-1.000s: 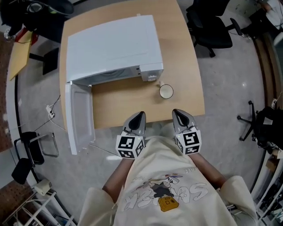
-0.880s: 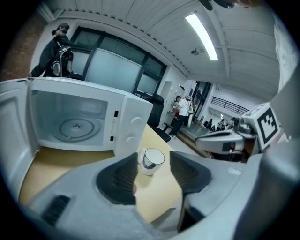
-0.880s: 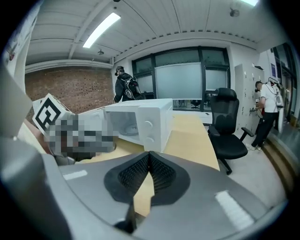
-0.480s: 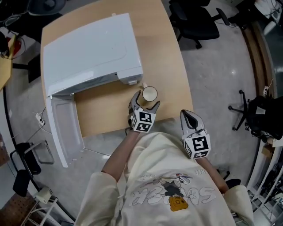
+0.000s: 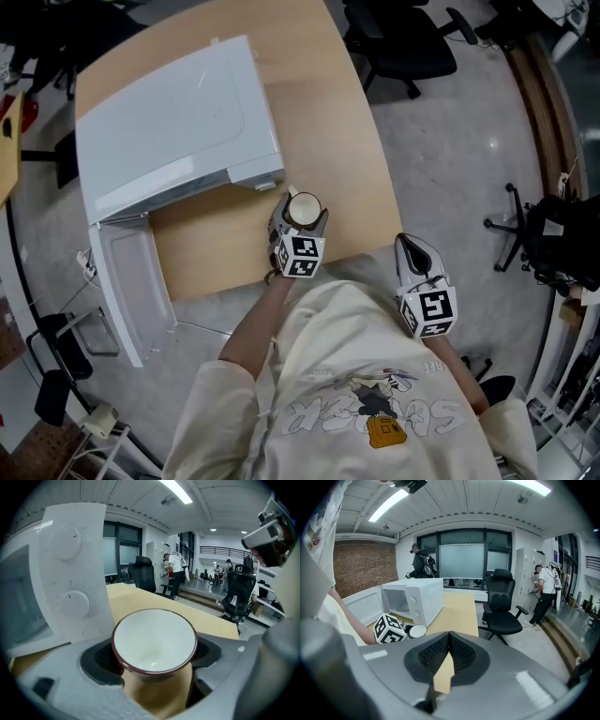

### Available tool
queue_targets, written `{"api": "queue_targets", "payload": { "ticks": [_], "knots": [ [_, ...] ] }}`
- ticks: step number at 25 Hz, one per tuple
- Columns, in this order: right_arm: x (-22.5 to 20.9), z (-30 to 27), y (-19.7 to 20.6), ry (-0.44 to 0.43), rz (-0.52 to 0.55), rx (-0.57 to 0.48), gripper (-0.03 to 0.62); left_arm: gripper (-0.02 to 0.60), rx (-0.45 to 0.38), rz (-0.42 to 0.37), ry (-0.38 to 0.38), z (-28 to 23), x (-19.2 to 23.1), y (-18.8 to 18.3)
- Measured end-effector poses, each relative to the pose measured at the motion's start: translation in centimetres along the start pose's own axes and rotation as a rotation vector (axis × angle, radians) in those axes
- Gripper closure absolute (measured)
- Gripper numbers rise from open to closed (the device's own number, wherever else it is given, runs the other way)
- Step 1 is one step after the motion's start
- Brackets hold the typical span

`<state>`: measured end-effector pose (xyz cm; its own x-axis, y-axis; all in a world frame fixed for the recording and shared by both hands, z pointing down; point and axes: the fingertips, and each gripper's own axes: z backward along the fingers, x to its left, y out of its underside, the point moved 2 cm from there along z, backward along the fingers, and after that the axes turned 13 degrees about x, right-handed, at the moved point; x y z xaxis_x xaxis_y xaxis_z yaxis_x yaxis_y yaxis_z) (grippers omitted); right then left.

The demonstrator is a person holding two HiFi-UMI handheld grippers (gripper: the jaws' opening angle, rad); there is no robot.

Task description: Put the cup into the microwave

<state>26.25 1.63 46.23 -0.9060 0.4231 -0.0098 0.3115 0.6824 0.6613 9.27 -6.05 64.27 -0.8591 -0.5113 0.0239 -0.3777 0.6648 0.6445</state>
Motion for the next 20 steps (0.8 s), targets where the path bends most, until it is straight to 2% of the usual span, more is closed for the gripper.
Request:
{"api": "queue_targets", "payload": {
  "ticks": [4, 8, 11, 14, 17, 20],
  "knots": [
    [0.8, -0.9, -0.8, -0.058, 0.016, -0.003, 0.588, 0.176, -0.003, 0.052, 0.010, 2.7, -0.8, 1.1],
    [3.3, -2.4, -2.0, -0.130, 0.038, -0.003, 0.588, 0.176, 0.002, 0.185, -0.028, 6.5, 1.7, 3.5],
    [6.1, -4.2, -3.3, -0.188, 0.067, -0.002, 0.588, 0.176, 0.015, 0.312, -0.114, 9.8, 6.8, 5.5],
    [9.3, -5.9, -4.5, -0.228, 0.097, -0.006, 0.588, 0.176, -0.006, 0.390, -0.225, 13.0, 13.7, 6.8],
    [11.5, -6.5, -5.5, -0.233, 0.112, -0.016, 0.588, 0.176, -0.053, 0.413, -0.301, 14.9, 19.7, 6.3],
    [12.3, -6.4, -6.1, -0.201, 0.100, -0.024, 0.588, 0.176, -0.095, 0.403, -0.335, 15.1, 24.2, 4.4]
  ]
}}
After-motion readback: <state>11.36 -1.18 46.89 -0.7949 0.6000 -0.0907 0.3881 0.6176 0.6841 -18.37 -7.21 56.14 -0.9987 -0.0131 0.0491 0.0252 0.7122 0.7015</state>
